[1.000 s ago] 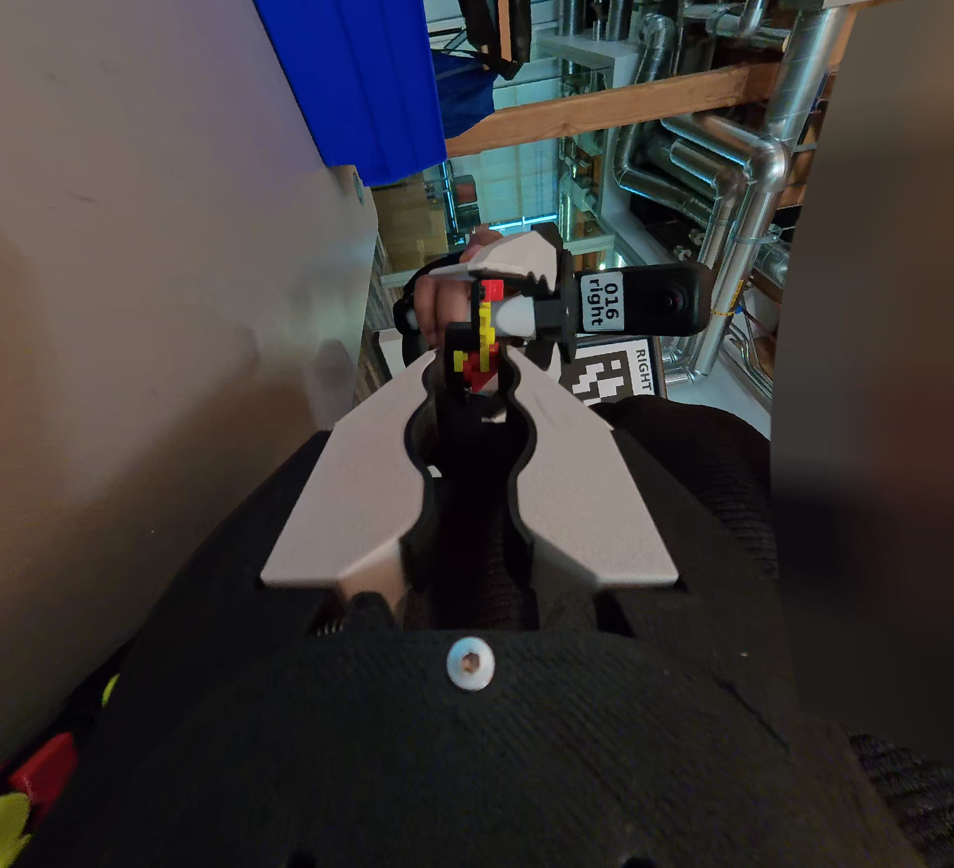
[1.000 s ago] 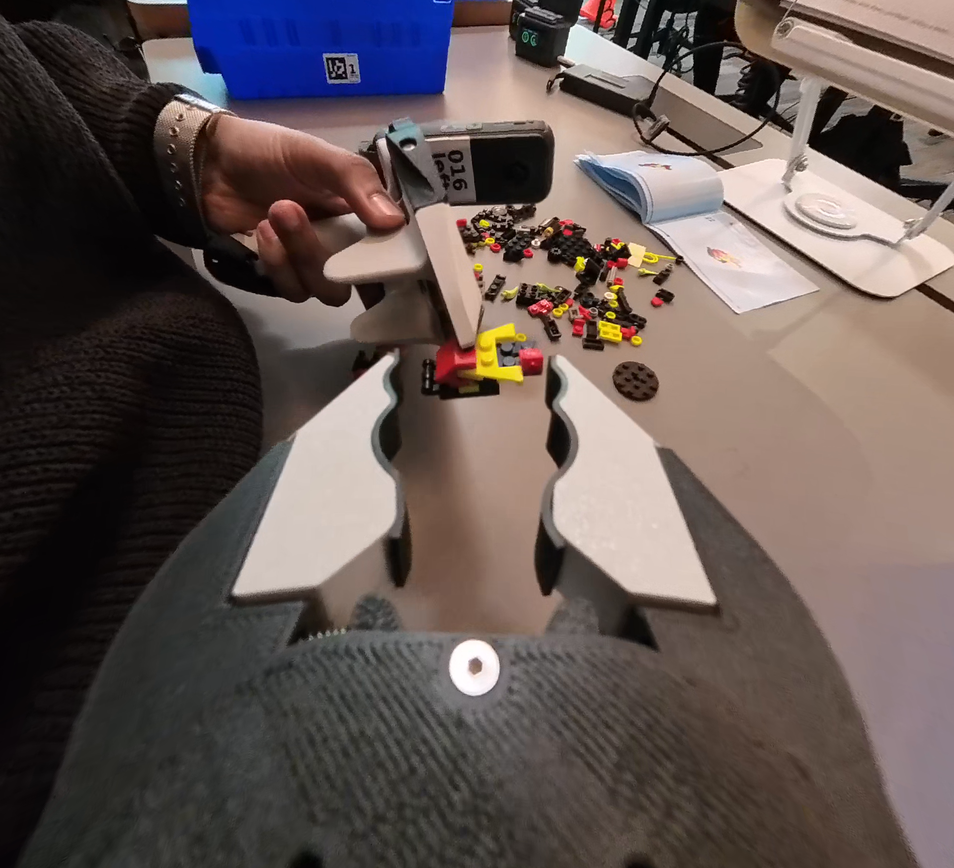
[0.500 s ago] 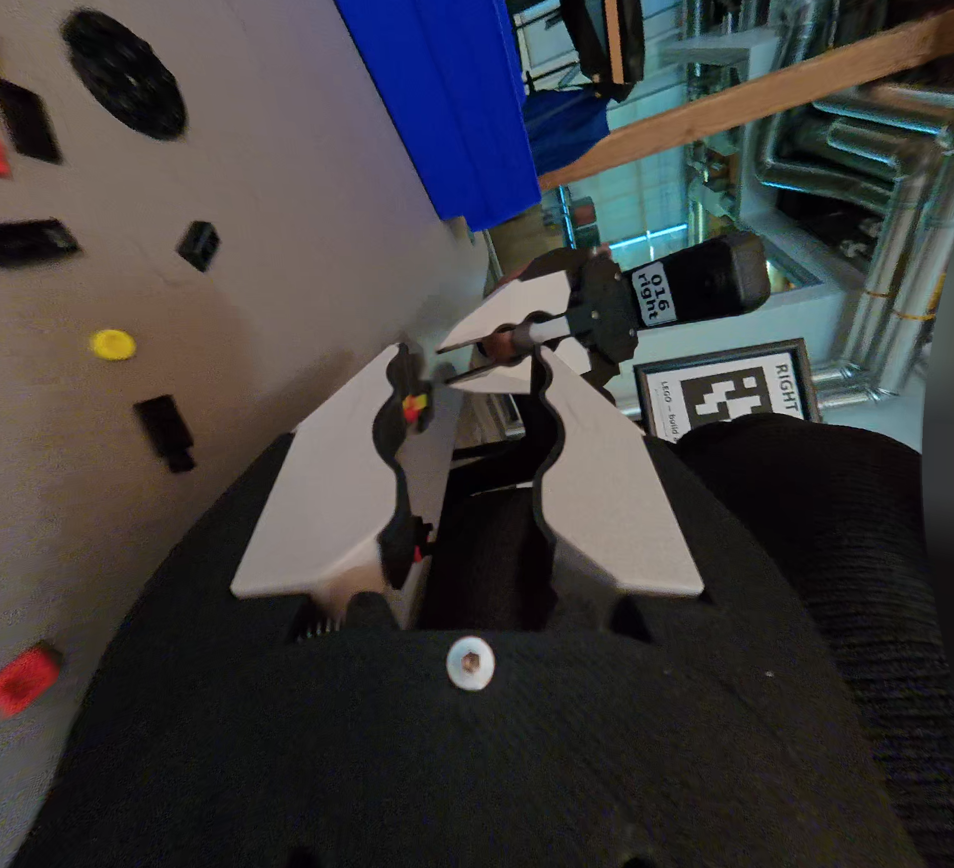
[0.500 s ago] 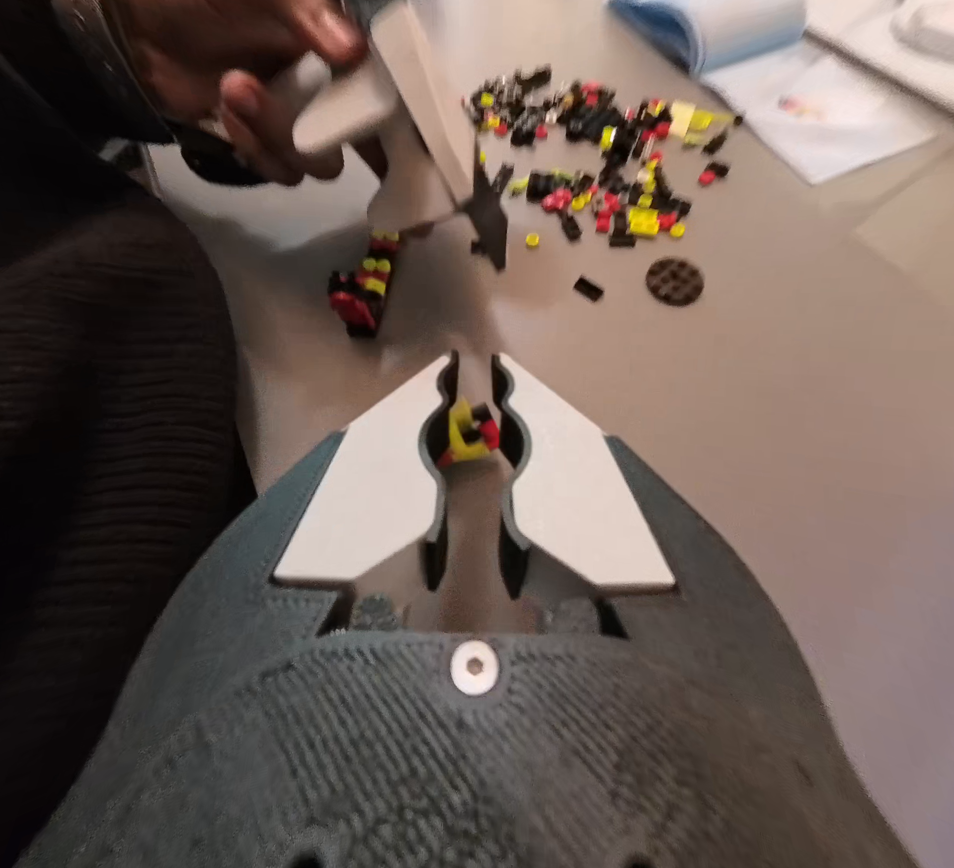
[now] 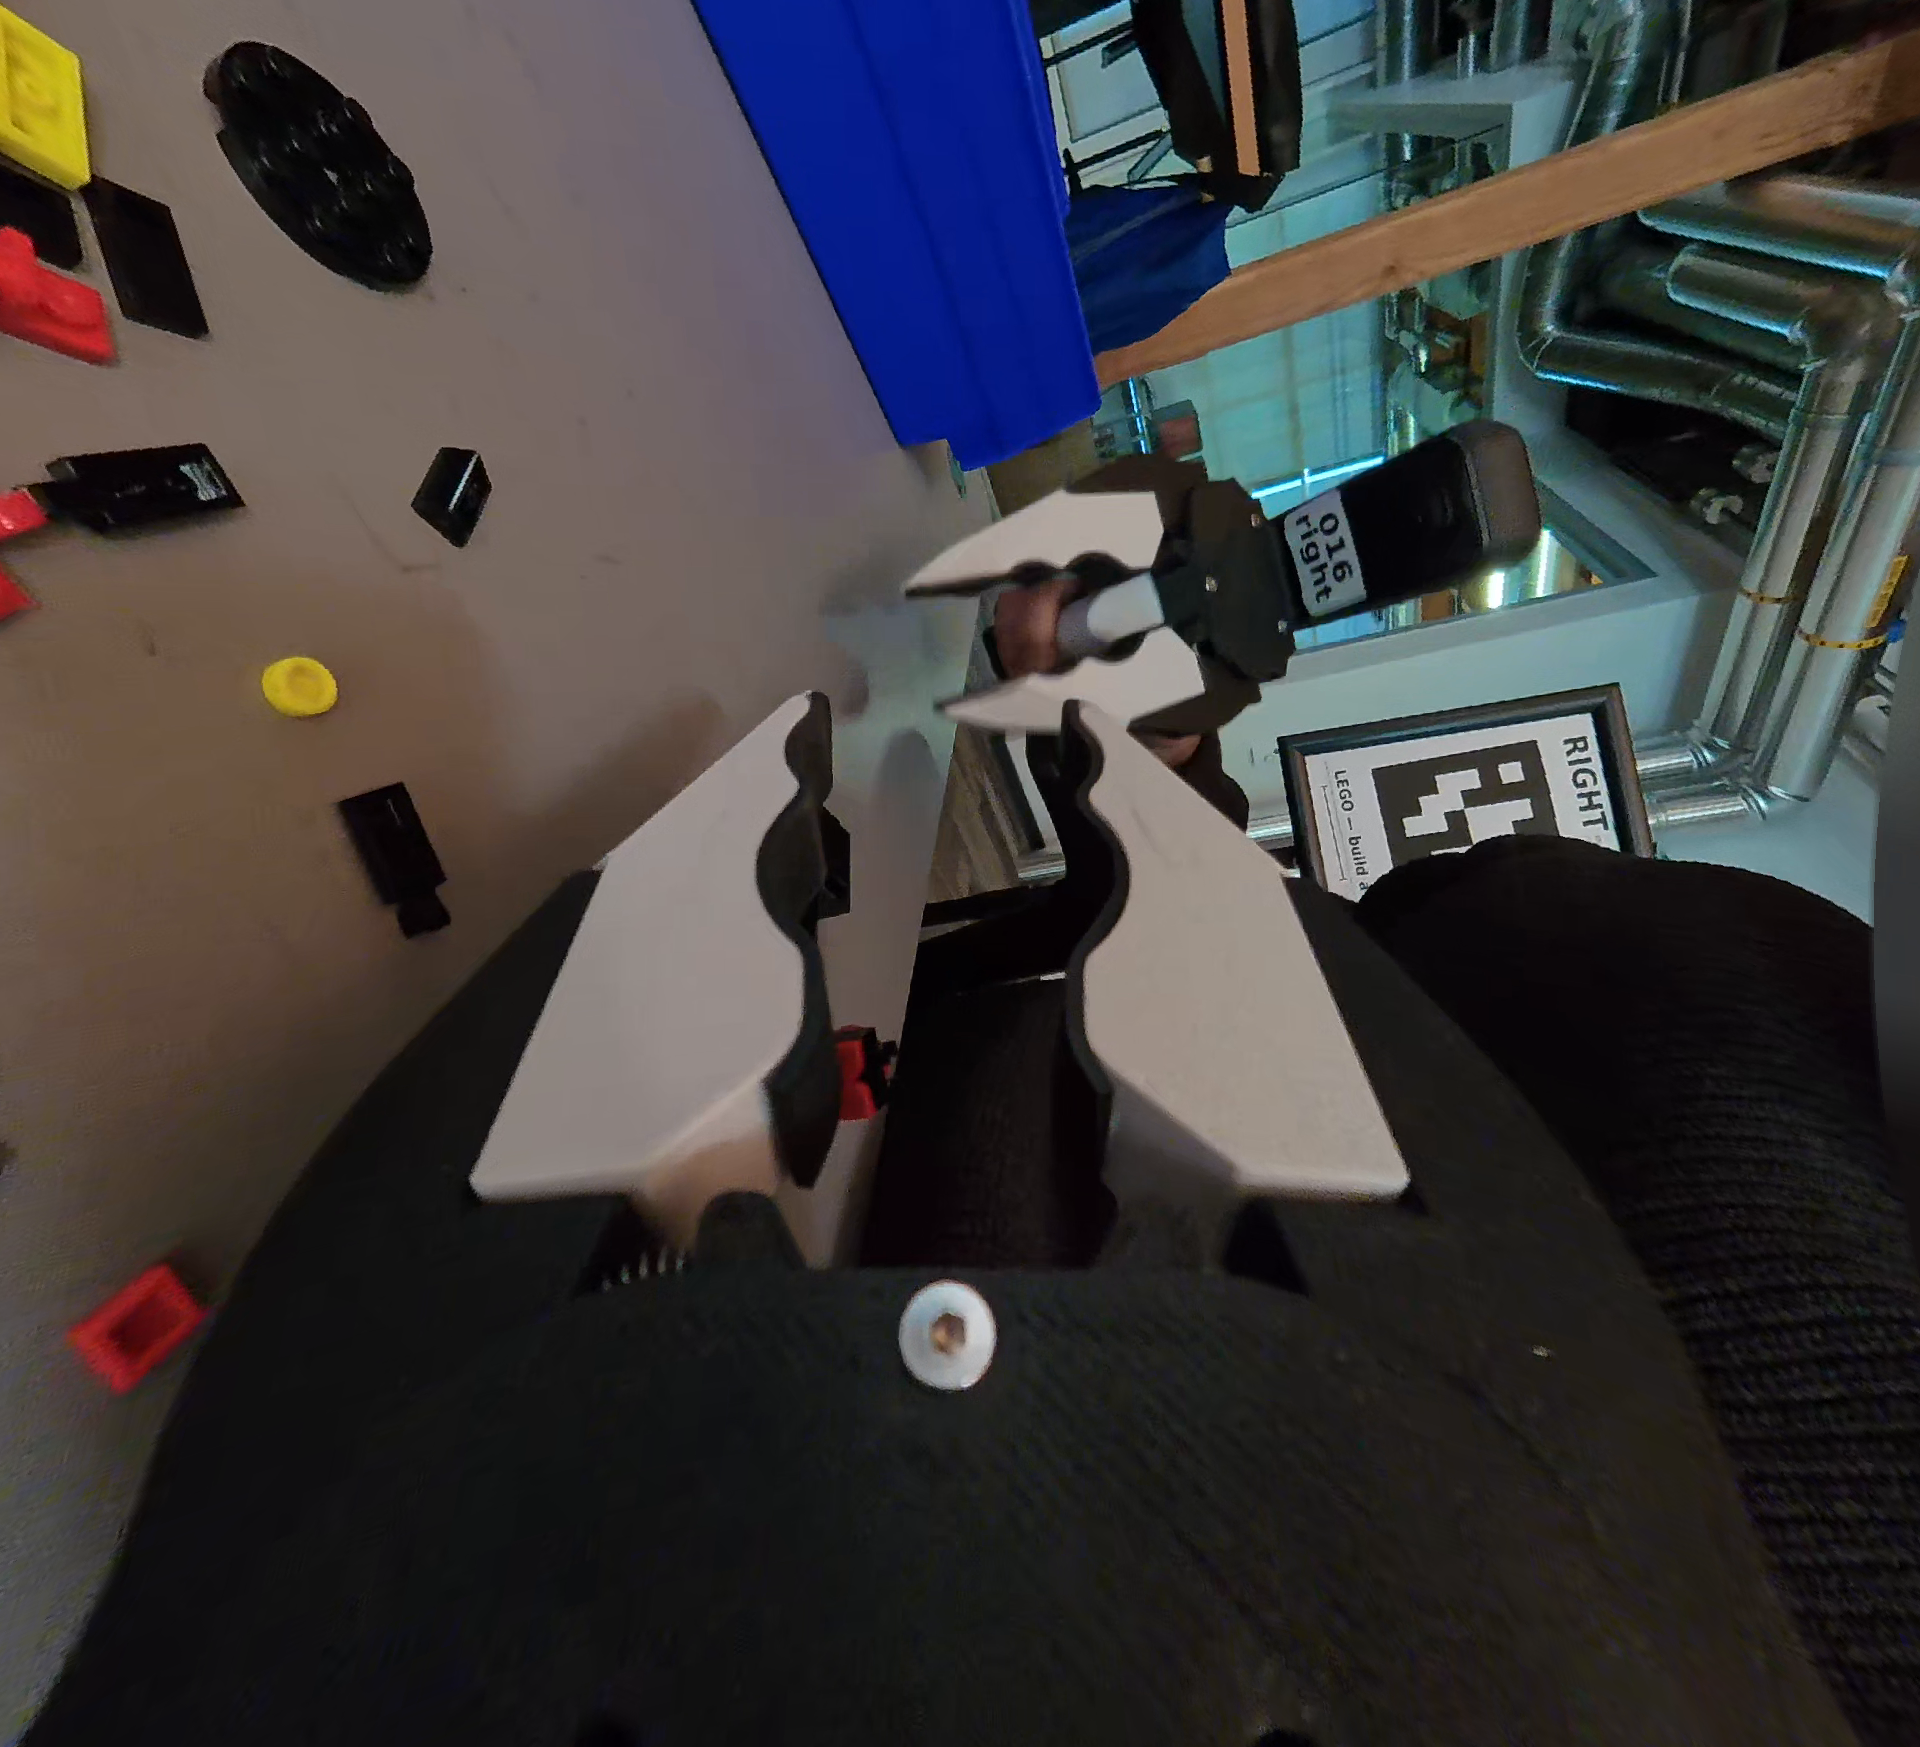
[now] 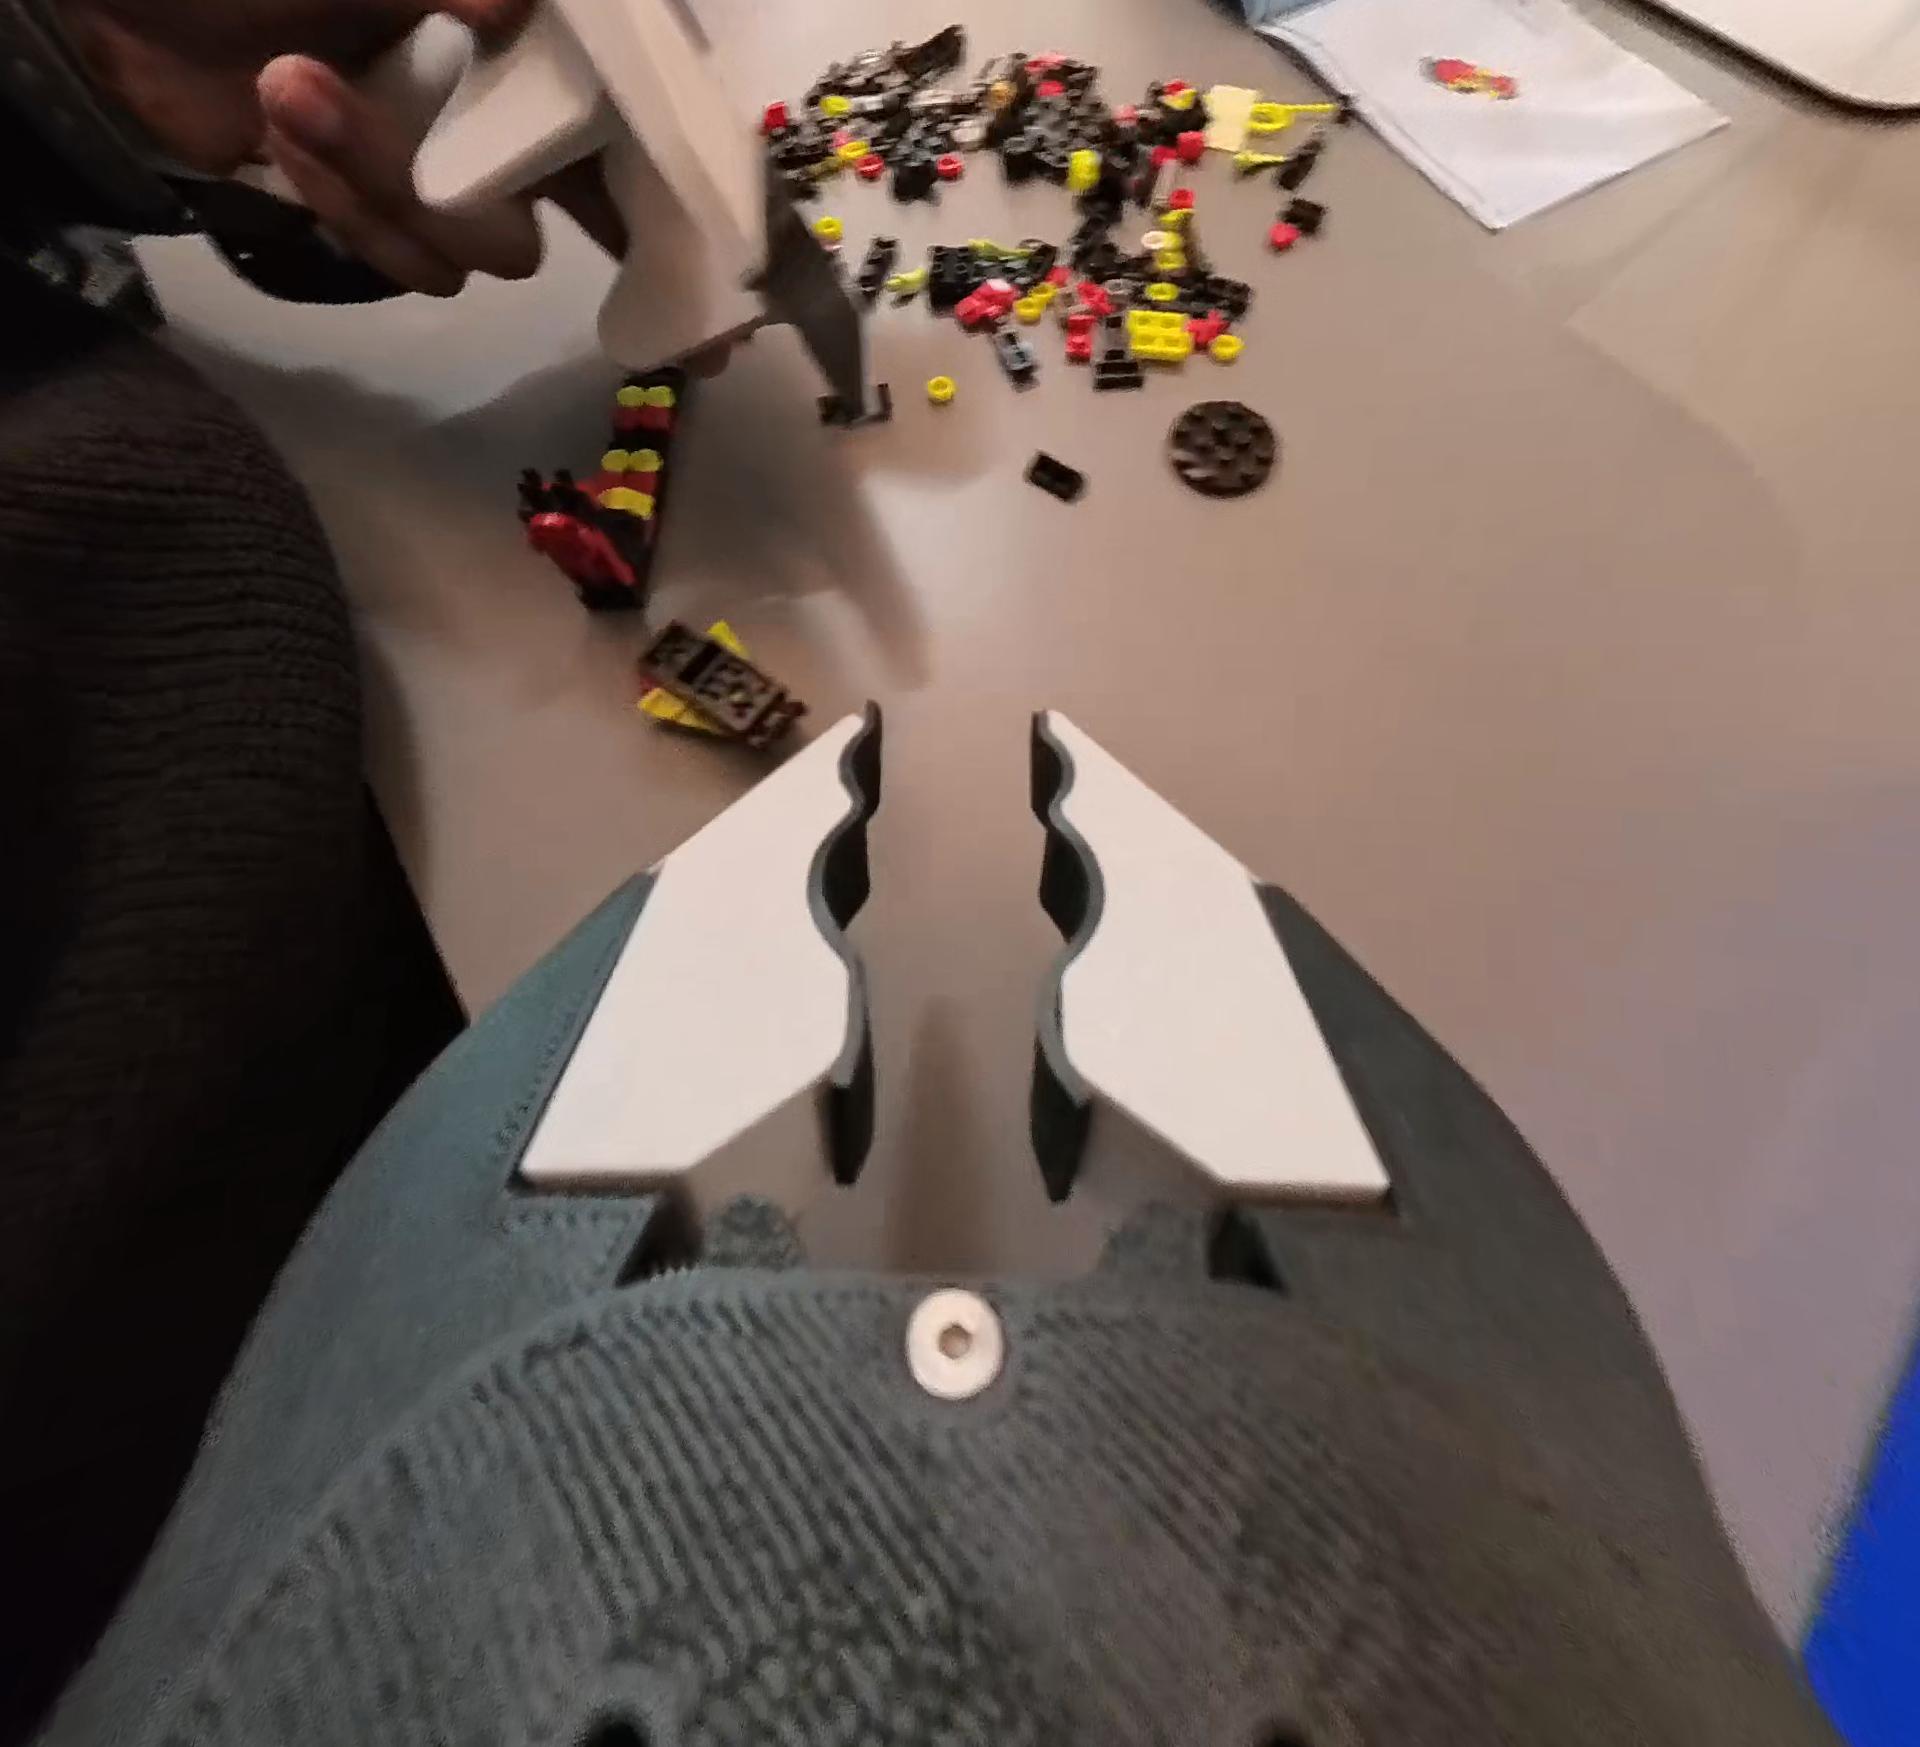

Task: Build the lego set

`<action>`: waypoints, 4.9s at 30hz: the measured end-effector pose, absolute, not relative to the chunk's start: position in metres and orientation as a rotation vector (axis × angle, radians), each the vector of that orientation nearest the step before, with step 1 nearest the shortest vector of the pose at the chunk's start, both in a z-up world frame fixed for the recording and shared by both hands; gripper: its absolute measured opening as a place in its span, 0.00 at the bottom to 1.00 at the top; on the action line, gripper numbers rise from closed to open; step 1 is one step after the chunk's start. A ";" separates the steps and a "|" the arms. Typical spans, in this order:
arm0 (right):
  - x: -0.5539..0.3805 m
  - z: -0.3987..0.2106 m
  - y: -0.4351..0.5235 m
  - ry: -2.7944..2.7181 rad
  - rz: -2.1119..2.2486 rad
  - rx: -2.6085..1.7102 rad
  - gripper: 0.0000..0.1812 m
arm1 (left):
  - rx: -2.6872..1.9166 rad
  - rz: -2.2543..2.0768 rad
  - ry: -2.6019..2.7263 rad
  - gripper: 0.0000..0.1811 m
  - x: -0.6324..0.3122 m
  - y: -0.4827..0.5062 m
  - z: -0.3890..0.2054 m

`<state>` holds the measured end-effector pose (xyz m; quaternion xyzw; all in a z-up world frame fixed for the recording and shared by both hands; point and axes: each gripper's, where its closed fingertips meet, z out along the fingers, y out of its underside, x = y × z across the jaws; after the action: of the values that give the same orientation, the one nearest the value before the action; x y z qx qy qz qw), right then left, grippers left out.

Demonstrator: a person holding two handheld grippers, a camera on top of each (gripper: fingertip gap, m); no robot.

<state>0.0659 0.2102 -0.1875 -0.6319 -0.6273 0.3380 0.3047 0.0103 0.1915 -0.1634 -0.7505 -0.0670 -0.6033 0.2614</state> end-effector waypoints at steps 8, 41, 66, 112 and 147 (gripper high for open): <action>0.042 -0.204 0.157 -1.939 0.850 -1.469 0.23 | -2.033 -1.634 -0.177 0.23 0.012 0.192 -0.163; 0.045 -0.135 0.165 -1.073 2.177 -1.965 0.08 | -1.793 -1.068 0.671 0.32 0.040 0.162 -0.134; 0.042 -0.139 0.174 -1.630 0.994 -1.345 0.27 | -1.931 -1.750 0.273 0.05 0.045 0.156 -0.140; 0.060 -0.234 0.193 -1.830 0.648 -1.786 0.15 | -2.069 -1.547 0.058 0.27 0.009 0.184 -0.170; -0.013 -0.171 0.216 -1.528 0.807 -1.524 0.18 | -2.123 -0.373 -0.032 0.00 -0.176 0.176 -0.184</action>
<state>-0.0125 0.2155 -0.1712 -0.6044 -0.6059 0.3199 0.4065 -0.1763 0.1759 -0.1841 -0.8676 -0.0132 -0.1526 0.4731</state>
